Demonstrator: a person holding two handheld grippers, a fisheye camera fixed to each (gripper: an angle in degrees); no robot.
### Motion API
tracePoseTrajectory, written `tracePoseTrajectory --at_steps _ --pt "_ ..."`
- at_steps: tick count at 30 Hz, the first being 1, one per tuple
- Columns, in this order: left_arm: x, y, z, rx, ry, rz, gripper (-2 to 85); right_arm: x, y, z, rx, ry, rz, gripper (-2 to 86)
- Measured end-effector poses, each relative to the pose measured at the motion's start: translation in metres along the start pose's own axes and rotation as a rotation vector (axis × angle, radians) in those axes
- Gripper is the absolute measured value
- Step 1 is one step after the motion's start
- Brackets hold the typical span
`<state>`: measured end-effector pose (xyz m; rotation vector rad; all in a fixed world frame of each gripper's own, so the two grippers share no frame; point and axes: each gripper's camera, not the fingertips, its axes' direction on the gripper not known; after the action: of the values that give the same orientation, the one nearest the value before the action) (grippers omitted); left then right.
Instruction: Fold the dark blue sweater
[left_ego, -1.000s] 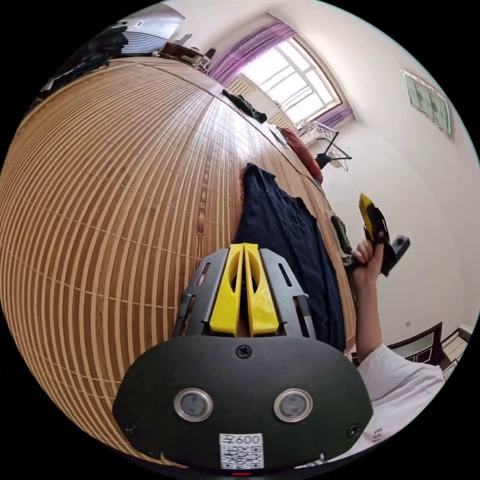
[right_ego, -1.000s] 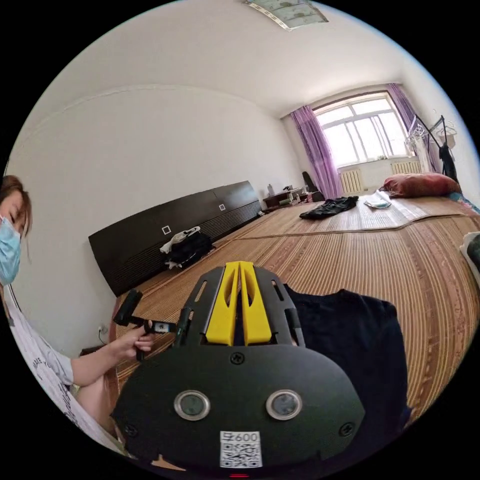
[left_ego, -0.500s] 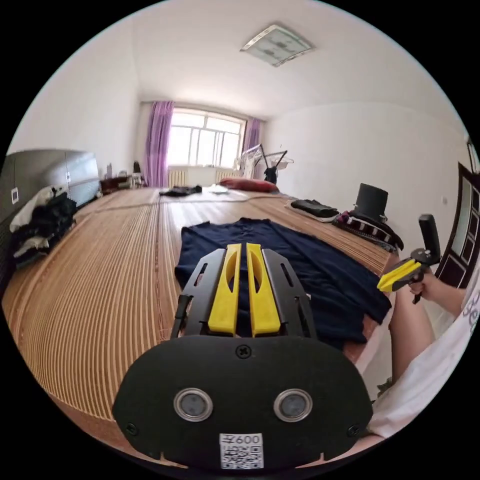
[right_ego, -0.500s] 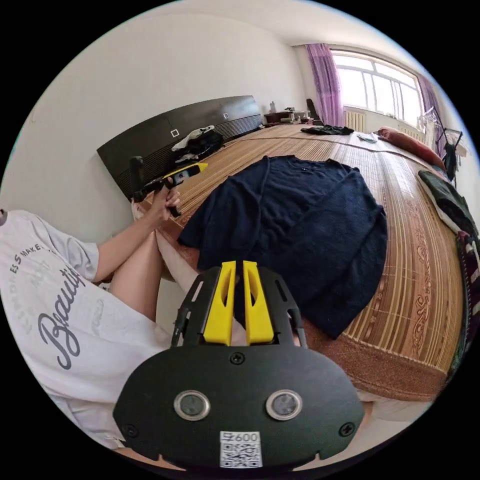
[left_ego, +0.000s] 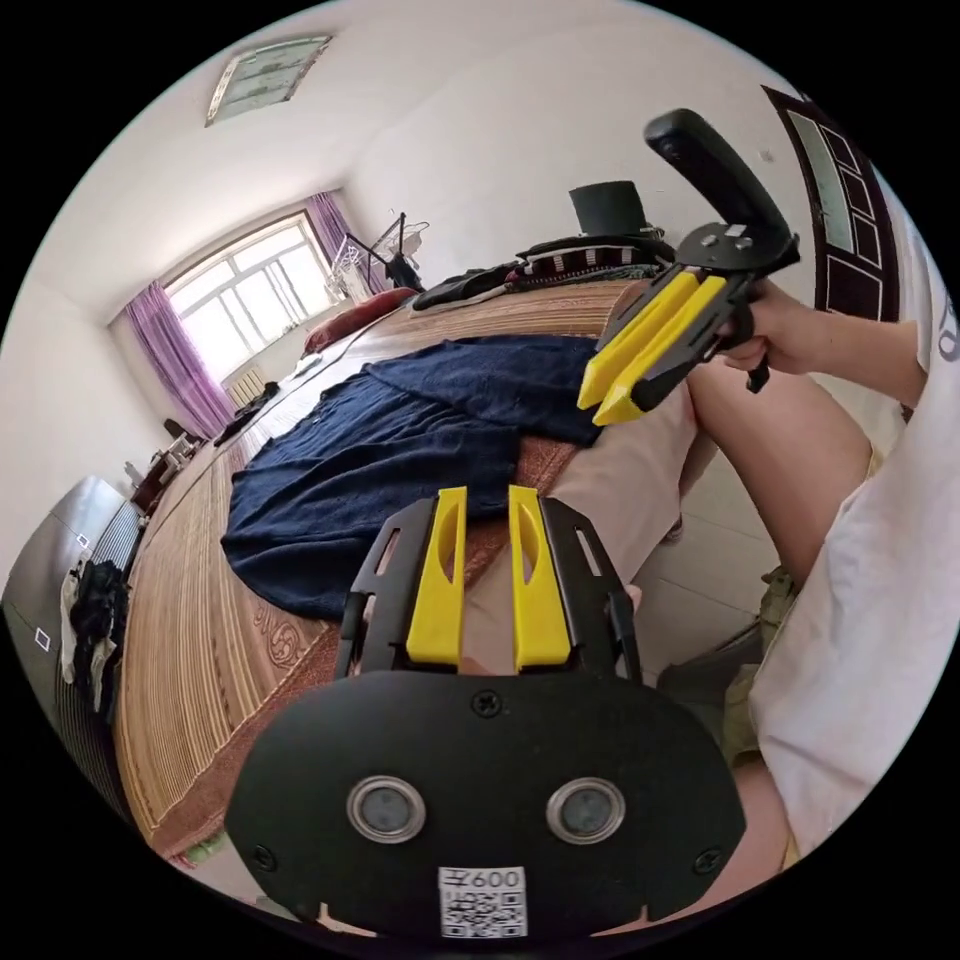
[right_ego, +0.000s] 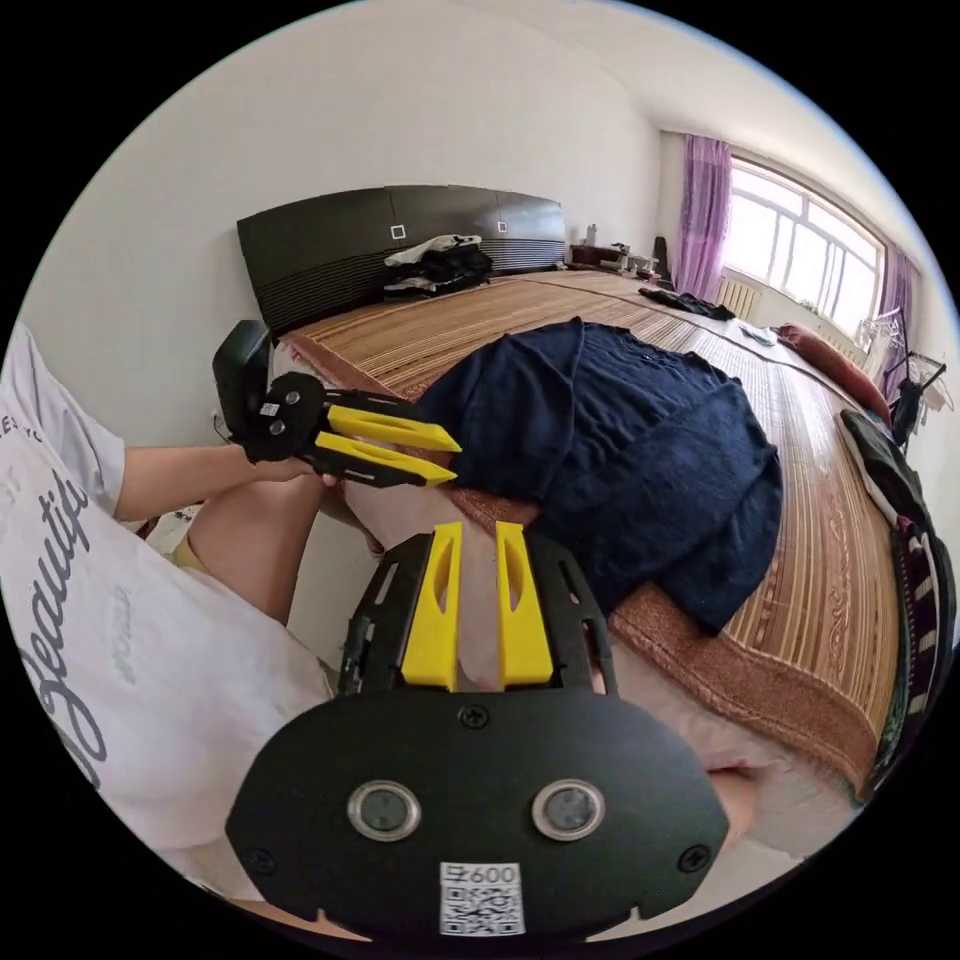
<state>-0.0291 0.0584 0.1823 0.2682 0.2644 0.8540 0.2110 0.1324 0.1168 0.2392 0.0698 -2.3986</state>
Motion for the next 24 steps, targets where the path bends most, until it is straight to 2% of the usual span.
tracePoseTrajectory --at_steps 3,7,9,11,14,18,24 --pt "0.016 0.008 0.017 -0.048 0.082 0.054 5.6 0.001 0.011 0.003 -0.021 0.046 -0.036 4.1" --pt "0.043 0.020 0.028 -0.037 0.020 0.111 4.2 0.020 -0.020 0.022 -0.074 0.027 -0.116 6.4" --pt "0.053 0.024 0.034 -0.047 0.040 0.118 3.4 0.037 -0.037 0.037 -0.104 -0.041 -0.071 6.0" --pt "0.062 0.029 0.039 -0.041 0.012 0.101 2.9 0.063 -0.050 0.071 -0.222 -0.109 0.067 5.5" --pt "0.077 0.041 0.047 -0.020 -0.020 0.090 2.5 0.077 -0.044 0.090 -0.263 -0.065 0.202 3.0" --pt "0.090 0.056 0.055 0.007 -0.020 0.049 2.2 0.064 -0.031 0.076 -0.166 0.005 0.184 1.0" --pt "0.101 0.075 0.065 0.035 0.005 0.015 2.0 0.068 -0.015 0.092 -0.241 -0.044 0.243 2.4"
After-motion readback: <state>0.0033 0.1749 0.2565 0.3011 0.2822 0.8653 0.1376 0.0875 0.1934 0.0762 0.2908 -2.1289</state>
